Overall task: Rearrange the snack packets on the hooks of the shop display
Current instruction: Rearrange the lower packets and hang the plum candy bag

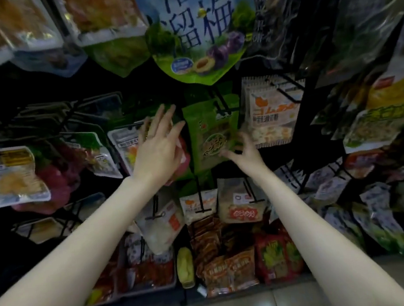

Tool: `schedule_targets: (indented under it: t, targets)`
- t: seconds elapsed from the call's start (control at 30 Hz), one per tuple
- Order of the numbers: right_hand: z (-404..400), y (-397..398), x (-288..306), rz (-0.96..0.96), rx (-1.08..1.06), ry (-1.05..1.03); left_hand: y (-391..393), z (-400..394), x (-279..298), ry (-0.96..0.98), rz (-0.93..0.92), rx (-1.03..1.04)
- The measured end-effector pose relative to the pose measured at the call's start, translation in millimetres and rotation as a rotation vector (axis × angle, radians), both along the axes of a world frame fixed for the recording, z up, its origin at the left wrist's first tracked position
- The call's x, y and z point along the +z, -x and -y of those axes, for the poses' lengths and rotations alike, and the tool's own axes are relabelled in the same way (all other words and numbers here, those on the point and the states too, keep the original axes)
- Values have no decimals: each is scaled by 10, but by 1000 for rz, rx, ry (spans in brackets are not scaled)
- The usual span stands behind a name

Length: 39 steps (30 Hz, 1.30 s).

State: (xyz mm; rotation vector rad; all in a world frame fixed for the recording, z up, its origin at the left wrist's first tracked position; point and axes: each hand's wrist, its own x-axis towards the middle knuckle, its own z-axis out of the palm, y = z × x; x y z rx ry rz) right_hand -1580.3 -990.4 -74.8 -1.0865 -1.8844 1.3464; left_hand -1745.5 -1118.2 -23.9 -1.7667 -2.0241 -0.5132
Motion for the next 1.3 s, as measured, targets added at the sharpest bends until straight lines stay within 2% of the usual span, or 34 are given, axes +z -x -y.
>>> schedule_targets:
  t: [0.13,0.27,0.4,0.53,0.67,0.8,0.9,1.0,1.13,1.3]
  targets:
    - [189,86,-444,80,106,66,-13,201,-350,10,5,-68]
    - [310,68,-1069,337,188,-60,11,578,-988,169,-57,-94]
    - [219,181,-1372,527,274,-211,56,774,-1393,369,100,18]
    - [55,411,-1498,668,355,-310,126,792,-1504,665,385,116]
    - [-63,607,-1741,742,291,-254,172,754,-1517,696,497,139]
    - [65,537,-1784,616,185,-380,214,738,-1569,657,486,138]
    - [299,309,-1680,539,215,-350,180,786,-1651,633,475,131]
    - [539,51,-1504,542,285,-333,104,825,-1677,539,507,97]
    - [765,-278,-1090,489,204,-336,-90,804,-1446,468,713,-51]
    - [833,-653,-397,288,55,-369,-517,725,-1048,367,564,-339]
